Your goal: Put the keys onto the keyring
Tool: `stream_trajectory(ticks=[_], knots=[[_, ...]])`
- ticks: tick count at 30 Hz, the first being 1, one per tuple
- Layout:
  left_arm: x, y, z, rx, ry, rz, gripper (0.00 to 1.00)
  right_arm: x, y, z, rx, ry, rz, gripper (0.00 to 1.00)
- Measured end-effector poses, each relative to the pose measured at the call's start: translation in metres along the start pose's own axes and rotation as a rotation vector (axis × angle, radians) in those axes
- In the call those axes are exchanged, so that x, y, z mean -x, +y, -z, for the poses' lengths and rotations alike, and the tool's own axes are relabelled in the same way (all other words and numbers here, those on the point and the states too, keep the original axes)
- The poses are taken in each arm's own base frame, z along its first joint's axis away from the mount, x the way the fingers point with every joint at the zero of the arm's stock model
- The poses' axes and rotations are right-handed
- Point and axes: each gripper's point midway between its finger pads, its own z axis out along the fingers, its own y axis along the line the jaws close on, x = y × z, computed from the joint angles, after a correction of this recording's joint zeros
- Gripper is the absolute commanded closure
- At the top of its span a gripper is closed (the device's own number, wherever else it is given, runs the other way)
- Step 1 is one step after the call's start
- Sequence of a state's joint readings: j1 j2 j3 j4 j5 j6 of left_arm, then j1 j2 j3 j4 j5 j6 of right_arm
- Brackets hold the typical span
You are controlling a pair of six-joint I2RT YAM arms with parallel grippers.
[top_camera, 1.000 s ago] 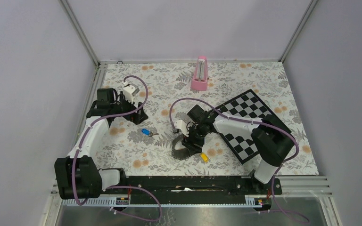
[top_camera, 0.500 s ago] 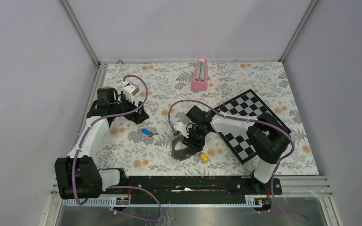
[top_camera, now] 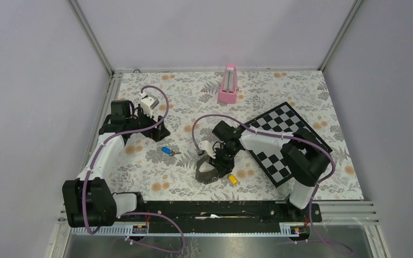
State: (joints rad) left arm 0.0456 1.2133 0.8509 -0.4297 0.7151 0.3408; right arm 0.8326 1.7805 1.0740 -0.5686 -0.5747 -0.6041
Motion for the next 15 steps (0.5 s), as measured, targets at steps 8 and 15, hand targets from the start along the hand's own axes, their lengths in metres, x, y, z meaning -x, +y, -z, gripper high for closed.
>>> stream_trajectory(ticks=[8,15], knots=[[-0.0003,0.0001,0.0,-0.001,0.001,-0.007,0.09,0.0103,0.0008,-0.0001,0.023,-0.022,-0.002,0.88],[-0.0002,-0.0006,0.0,-0.006,0.0,-0.01,0.09,0.0089,0.0053,-0.0004,0.046,-0.017,-0.014,0.87]])
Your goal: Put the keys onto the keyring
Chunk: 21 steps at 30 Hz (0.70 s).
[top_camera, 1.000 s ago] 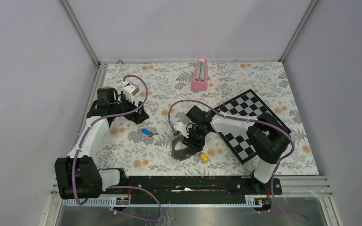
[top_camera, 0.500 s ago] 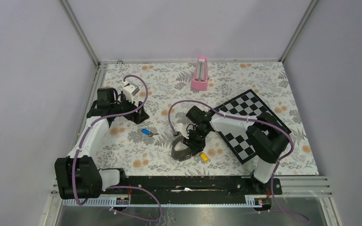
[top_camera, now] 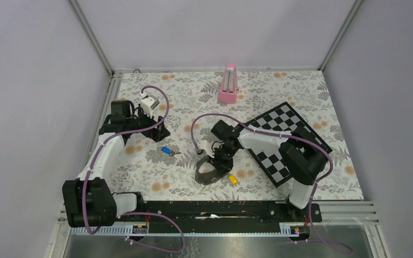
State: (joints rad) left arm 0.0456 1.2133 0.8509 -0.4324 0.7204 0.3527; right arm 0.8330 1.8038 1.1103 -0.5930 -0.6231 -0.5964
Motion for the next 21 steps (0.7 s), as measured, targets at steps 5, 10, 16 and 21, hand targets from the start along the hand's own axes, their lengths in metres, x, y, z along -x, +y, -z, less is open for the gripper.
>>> stream_trajectory(ticks=[5,10,16,21], knots=[[0.0,0.0,0.0,-0.003,-0.001,-0.006,0.09,-0.002,0.003,-0.001,0.017,0.005,-0.01,0.82],[0.0,-0.001,0.0,-0.006,-0.002,-0.006,0.09,-0.004,0.007,-0.003,0.04,0.013,-0.026,0.79],[0.0,-0.001,0.0,-0.009,-0.002,-0.006,0.09,-0.003,0.01,-0.003,0.055,0.005,-0.032,0.74],[0.0,-0.002,0.0,-0.01,-0.001,-0.004,0.09,-0.003,0.012,-0.003,0.064,0.004,-0.04,0.72]])
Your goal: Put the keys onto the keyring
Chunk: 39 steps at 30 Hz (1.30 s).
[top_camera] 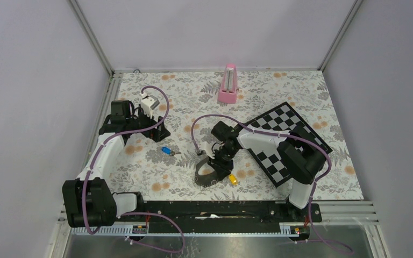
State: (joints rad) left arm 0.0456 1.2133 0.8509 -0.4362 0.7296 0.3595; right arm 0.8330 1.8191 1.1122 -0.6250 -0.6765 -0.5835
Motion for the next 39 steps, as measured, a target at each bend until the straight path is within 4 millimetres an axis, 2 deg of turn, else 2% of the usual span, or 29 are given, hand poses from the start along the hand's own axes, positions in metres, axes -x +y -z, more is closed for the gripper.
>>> stream_trajectory(ticks=[7,19,25,30,39], knots=[[-0.001,0.0,0.0,-0.001,0.002,0.002,0.09,-0.001,0.006,0.0,0.027,0.0,-0.015,0.68],[-0.001,0.0,0.0,-0.001,0.003,0.003,0.09,0.001,0.011,0.0,0.053,-0.012,-0.019,0.67],[-0.001,0.0,0.0,-0.001,0.003,0.003,0.09,0.002,0.01,0.0,0.051,-0.015,-0.024,0.66],[-0.001,0.0,0.0,-0.001,0.003,0.003,0.09,0.001,0.007,-0.002,0.039,-0.02,-0.021,0.58],[-0.001,0.0,0.0,-0.001,0.003,0.003,0.09,-0.001,-0.001,-0.003,0.002,-0.011,0.0,0.56]])
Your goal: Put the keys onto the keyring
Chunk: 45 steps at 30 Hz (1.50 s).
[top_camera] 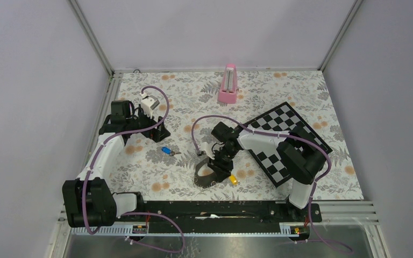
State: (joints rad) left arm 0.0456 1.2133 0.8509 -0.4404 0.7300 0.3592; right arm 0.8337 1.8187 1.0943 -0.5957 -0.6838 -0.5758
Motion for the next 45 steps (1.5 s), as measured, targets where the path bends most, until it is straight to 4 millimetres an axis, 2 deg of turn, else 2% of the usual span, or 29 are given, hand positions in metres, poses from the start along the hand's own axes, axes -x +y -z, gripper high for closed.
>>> stream_trajectory(ticks=[7,22,29,34,45], knots=[[0.0,0.0,0.0,0.0,0.001,0.001,0.09,-0.007,0.003,-0.004,-0.026,0.023,0.037,0.57],[-0.001,-0.001,0.0,-0.001,0.004,0.004,0.09,-0.009,0.005,-0.006,-0.045,0.038,0.06,0.88],[-0.002,-0.001,0.0,-0.002,0.006,0.005,0.09,-0.007,0.006,-0.005,-0.045,0.035,0.042,0.94],[-0.002,-0.001,0.0,-0.003,0.008,0.005,0.09,0.002,0.004,-0.001,-0.058,0.016,0.019,0.98],[-0.004,-0.001,-0.001,-0.005,0.015,0.011,0.09,0.007,-0.01,0.009,-0.095,-0.031,-0.099,1.0]])
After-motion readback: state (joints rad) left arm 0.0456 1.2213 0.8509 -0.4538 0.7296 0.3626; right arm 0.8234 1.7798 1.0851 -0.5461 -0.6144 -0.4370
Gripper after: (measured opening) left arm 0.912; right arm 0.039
